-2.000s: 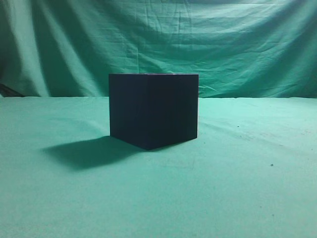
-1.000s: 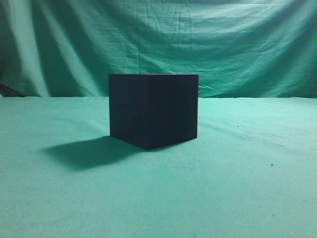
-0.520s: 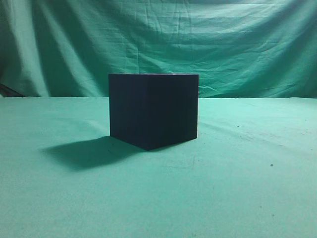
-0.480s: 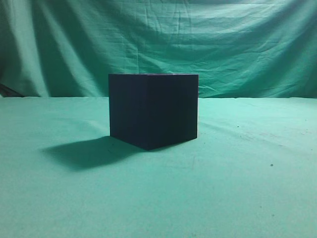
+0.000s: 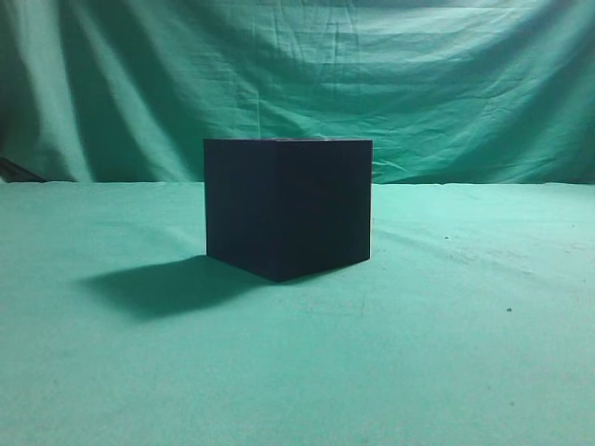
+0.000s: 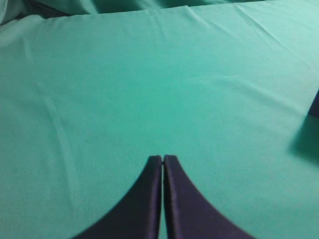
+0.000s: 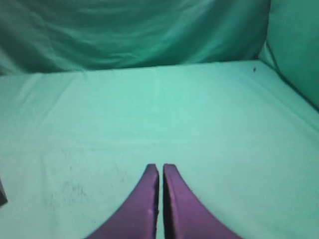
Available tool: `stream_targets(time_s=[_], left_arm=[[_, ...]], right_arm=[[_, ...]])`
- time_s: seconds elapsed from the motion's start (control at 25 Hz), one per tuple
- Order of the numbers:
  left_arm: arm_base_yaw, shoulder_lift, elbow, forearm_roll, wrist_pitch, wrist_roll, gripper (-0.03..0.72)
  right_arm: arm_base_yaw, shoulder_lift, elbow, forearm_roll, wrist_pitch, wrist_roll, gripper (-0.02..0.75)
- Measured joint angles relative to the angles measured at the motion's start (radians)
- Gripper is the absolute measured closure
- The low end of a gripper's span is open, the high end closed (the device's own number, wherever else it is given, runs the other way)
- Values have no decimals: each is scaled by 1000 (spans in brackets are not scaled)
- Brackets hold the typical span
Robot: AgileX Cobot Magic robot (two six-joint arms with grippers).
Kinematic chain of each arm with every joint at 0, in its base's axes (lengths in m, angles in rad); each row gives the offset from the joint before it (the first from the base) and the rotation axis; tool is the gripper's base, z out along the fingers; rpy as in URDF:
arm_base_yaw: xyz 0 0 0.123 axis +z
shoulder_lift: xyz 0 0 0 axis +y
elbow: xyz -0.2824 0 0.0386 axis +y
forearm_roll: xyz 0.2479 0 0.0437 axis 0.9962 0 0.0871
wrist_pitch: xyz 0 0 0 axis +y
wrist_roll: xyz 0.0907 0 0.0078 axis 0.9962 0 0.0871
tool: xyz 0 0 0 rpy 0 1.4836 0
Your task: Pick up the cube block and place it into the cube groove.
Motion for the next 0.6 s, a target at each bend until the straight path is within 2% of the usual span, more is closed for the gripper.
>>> stream_targets(time_s=[0.28,0.6], left_arm=[[0,0,0,0,0,0,688],[0,0,0,0,0,0,688]], right_arm=[[-7,-4,147,2,-58,0,738],[-7,-4,157,4,-66,0,738]])
